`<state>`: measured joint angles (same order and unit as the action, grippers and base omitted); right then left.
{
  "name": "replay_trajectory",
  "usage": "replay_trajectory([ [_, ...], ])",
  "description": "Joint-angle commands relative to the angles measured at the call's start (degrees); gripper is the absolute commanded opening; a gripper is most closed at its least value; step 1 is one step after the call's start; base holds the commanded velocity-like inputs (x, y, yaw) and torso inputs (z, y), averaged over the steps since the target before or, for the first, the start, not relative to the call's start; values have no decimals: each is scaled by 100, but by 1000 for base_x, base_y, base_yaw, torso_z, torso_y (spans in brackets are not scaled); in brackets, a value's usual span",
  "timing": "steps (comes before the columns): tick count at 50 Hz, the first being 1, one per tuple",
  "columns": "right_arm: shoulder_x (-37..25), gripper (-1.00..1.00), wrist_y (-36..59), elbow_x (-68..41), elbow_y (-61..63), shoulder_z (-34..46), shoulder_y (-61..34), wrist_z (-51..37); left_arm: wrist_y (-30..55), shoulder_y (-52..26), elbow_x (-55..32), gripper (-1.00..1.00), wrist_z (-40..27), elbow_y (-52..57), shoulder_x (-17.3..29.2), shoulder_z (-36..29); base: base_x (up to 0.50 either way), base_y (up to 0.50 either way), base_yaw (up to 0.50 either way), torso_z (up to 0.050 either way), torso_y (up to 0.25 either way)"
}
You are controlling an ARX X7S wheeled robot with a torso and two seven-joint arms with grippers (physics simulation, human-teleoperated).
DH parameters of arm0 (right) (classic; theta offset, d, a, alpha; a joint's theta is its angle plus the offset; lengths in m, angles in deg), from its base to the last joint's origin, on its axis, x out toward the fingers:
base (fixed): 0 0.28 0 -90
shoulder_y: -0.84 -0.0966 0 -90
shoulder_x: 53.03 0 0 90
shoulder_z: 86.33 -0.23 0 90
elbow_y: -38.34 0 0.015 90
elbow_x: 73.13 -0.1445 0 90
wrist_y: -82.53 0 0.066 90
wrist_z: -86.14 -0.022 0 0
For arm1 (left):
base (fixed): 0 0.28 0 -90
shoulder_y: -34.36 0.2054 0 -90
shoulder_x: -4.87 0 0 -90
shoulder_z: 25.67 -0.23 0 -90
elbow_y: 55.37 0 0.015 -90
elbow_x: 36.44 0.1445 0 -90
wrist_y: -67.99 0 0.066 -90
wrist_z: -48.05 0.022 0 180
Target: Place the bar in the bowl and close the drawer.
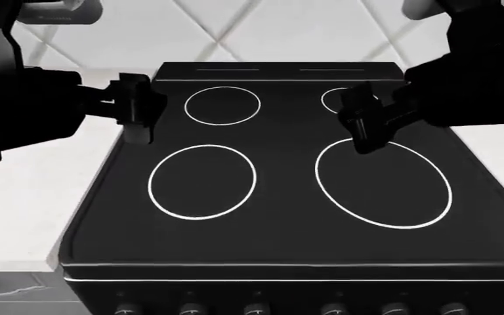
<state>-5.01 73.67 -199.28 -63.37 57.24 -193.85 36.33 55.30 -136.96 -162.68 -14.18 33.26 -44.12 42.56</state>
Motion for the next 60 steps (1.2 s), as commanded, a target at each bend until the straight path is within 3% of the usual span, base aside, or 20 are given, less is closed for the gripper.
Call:
replay_trajectory([
  [1, 12, 100, -54, 51, -41, 69, 93, 88, -22, 42, 76, 100, 95, 16, 9, -28, 434, 0, 0, 0, 10],
  [17, -34, 100, -246, 387, 62, 119, 179, 8, -57, 59, 161, 100, 160, 40, 34, -104, 30, 0, -7, 0, 1],
  [60, -441, 100, -409, 101, 790, 192, 349, -99, -268, 110, 12, 100, 275, 235, 148, -225, 0, 0, -500, 0, 0],
])
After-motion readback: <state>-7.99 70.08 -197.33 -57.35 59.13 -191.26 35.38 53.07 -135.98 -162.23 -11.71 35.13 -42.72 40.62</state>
